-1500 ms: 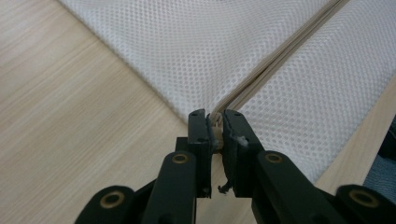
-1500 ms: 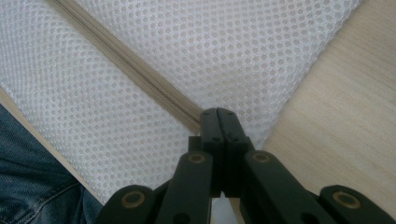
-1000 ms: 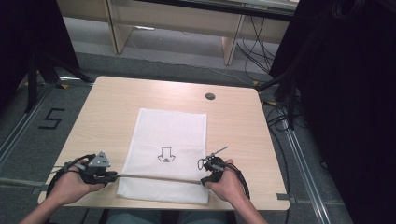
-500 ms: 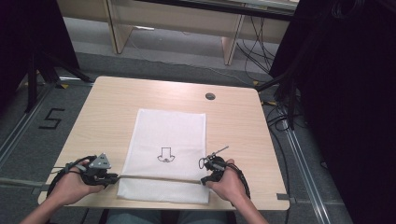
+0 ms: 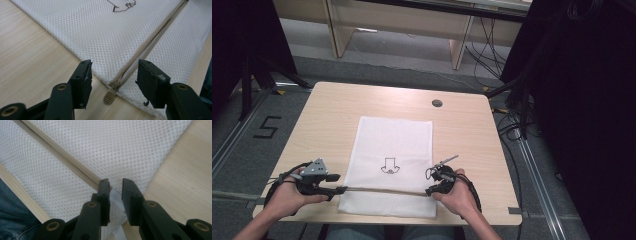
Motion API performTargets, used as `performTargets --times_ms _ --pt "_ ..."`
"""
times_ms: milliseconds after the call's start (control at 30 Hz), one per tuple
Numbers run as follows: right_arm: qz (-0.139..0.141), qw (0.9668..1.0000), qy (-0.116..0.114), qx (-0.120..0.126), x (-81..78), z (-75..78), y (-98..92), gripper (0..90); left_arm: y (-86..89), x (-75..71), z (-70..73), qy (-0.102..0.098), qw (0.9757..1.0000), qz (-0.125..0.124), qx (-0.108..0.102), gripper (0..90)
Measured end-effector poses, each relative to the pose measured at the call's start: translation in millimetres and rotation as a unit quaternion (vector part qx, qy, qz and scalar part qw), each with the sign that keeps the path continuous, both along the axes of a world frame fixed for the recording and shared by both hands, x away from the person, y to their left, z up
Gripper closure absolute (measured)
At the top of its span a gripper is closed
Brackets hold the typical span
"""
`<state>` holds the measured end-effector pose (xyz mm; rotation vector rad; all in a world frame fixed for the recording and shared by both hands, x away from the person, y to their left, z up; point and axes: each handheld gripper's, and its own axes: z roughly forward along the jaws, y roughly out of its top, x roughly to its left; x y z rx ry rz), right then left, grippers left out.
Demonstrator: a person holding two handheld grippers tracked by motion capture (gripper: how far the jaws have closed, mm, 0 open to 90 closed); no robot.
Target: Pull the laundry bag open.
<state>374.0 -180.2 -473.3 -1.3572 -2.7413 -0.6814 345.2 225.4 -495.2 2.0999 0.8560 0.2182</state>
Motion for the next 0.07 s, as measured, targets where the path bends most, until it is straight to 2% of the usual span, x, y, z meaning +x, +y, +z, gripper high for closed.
performTargets --times_ms 33,67 --pt "-0.010 0.9999 -0.005 0.001 -1.2 1.8 0.9 75.6 0.9 0.7 0.9 -0.002 1.0000 0.000 0.005 43.6" --pt "-0.015 0.9998 -0.009 0.001 -2.4 3.5 1.5 74.7 -0.3 2.0 1.0 -0.008 0.9998 0.008 -0.016 42.8"
